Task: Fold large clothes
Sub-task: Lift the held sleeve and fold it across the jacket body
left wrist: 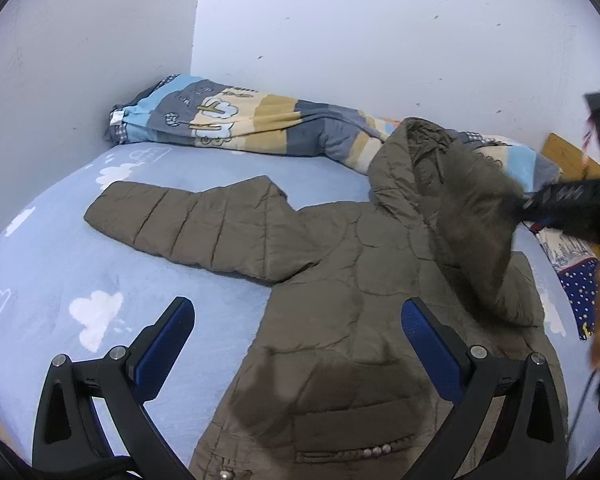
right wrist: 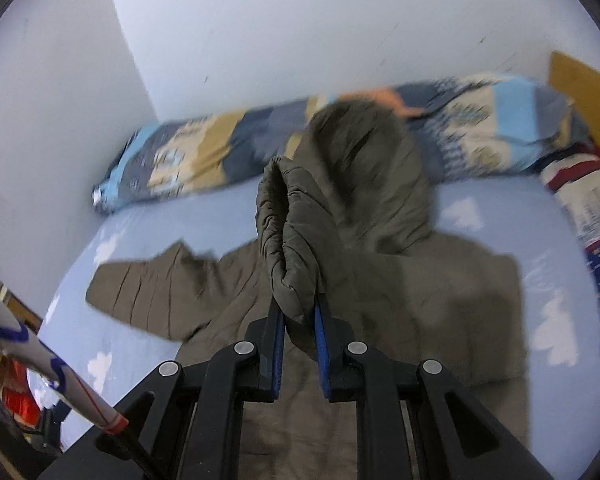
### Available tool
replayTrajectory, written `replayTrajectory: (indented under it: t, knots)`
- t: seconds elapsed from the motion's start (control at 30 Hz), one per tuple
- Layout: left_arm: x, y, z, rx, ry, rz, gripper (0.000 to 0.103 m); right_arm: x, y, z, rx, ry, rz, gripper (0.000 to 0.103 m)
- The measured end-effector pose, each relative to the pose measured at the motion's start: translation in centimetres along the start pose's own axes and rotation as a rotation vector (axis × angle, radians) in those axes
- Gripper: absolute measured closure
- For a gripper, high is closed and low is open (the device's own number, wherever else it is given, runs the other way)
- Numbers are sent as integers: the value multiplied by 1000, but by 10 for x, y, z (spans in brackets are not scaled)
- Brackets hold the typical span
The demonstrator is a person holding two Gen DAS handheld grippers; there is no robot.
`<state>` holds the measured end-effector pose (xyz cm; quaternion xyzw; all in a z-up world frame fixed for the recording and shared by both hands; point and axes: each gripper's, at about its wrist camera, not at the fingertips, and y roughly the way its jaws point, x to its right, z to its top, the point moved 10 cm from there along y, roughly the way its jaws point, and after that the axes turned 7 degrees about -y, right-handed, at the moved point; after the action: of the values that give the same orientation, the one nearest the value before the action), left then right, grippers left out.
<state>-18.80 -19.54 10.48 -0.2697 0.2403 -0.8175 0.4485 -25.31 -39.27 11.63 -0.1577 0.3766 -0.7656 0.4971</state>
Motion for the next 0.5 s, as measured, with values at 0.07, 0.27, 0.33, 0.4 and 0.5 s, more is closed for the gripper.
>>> replayTrajectory:
  t: [0.07,0.27,0.33,0.4,0.5]
  knots:
    - [-5,3,0,-6,-10,13,0,-12,18,-8,-23,-10,12,88]
    - [-12,11,0,-29,-44,33,0,-34,72,-29,-82,-3,45,88]
    - [-12,13,0,-36,-52,31,0,-38,86,-36,-96,-2,56,88]
    - [-11,14,-1,-40,-55,28,0,-42,94,-42,-111,0,75,86]
    - [-9,16,0,-44,-49,28,0,-50,105,-52,-137,7,131,71]
